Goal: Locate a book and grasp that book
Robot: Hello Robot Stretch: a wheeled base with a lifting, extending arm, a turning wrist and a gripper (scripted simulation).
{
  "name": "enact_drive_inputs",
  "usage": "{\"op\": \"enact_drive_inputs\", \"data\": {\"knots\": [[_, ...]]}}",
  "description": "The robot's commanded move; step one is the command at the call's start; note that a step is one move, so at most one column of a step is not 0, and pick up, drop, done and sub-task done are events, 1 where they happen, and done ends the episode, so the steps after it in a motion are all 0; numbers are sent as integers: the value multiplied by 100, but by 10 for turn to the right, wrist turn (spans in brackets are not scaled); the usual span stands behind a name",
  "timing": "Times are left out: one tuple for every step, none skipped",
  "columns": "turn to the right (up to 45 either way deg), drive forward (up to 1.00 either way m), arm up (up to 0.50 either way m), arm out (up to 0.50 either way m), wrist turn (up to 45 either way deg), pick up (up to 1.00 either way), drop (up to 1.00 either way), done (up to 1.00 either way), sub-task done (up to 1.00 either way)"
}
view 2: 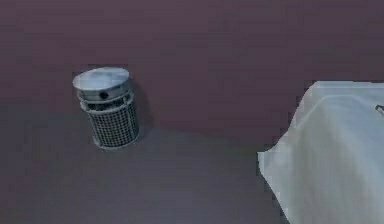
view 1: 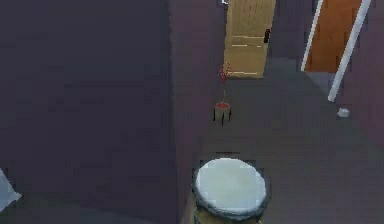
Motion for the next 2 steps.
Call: {"op": "enact_drive_inputs", "data": {"knots": [[450,0,0,0,0,0,0,0,0],[450,0,0,0,0,0,0,0,0]]}}
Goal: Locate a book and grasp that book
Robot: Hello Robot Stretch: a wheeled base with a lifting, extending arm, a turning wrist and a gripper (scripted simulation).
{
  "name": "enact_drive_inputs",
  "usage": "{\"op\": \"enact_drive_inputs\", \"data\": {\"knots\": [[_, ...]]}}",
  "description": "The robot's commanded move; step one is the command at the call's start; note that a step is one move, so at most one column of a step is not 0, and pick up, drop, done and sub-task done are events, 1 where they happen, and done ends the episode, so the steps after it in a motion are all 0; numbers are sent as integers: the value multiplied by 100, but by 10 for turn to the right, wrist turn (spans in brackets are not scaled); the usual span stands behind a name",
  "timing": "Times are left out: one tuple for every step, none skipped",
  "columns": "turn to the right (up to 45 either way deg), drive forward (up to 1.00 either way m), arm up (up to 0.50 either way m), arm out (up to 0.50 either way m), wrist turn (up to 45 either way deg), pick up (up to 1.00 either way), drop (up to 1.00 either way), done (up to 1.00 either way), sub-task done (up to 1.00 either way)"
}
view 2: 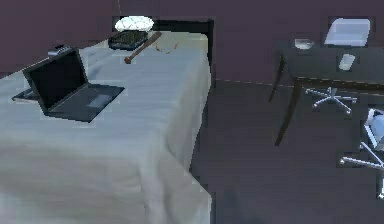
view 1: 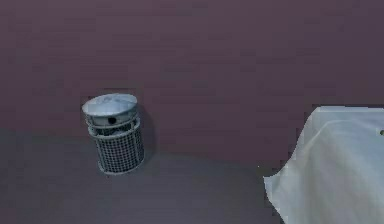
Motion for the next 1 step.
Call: {"op": "enact_drive_inputs", "data": {"knots": [[150,0,0,0,0,0,0,0,0]]}}
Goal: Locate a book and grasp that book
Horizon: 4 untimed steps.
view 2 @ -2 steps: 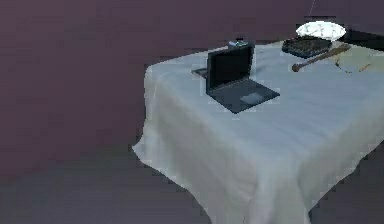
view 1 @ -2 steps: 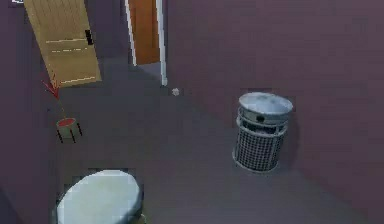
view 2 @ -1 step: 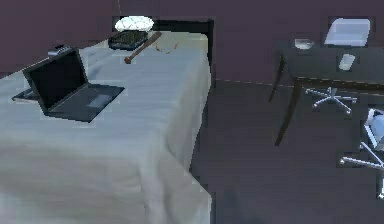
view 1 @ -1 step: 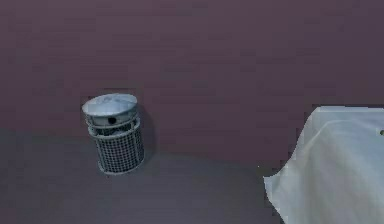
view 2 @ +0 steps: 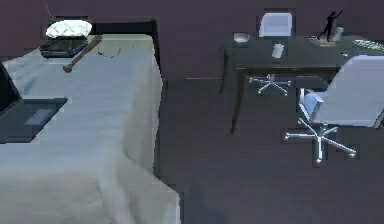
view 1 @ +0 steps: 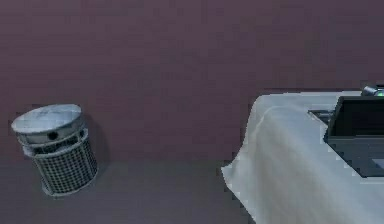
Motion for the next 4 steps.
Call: {"op": "enact_drive_inputs", "data": {"knots": [[0,45,0,0,0,0,0,0,0],[120,0,0,0,0,0,0,0,0],[0,30,0,0,0,0,0,0,0],[-360,0,0,0,0,0,0,0,0]]}}
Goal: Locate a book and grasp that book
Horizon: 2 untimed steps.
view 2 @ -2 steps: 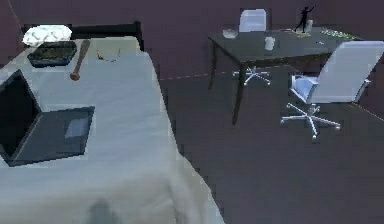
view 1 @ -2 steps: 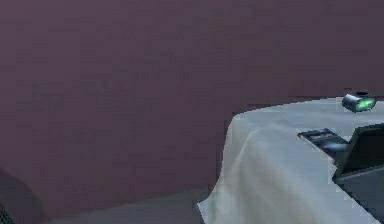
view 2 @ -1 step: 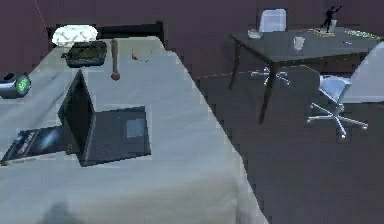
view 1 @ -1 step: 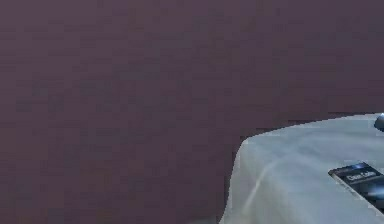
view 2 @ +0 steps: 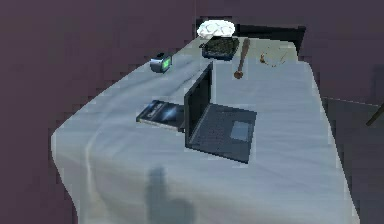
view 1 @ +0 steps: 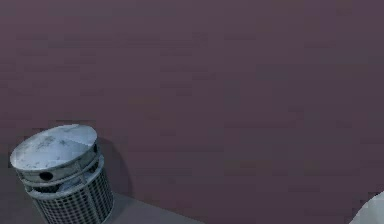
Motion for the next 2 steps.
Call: {"op": "enact_drive_inputs", "data": {"knots": [[0,0,50,0,0,0,0,0,0],[0,0,36,0,0,0,0,0,0]]}}
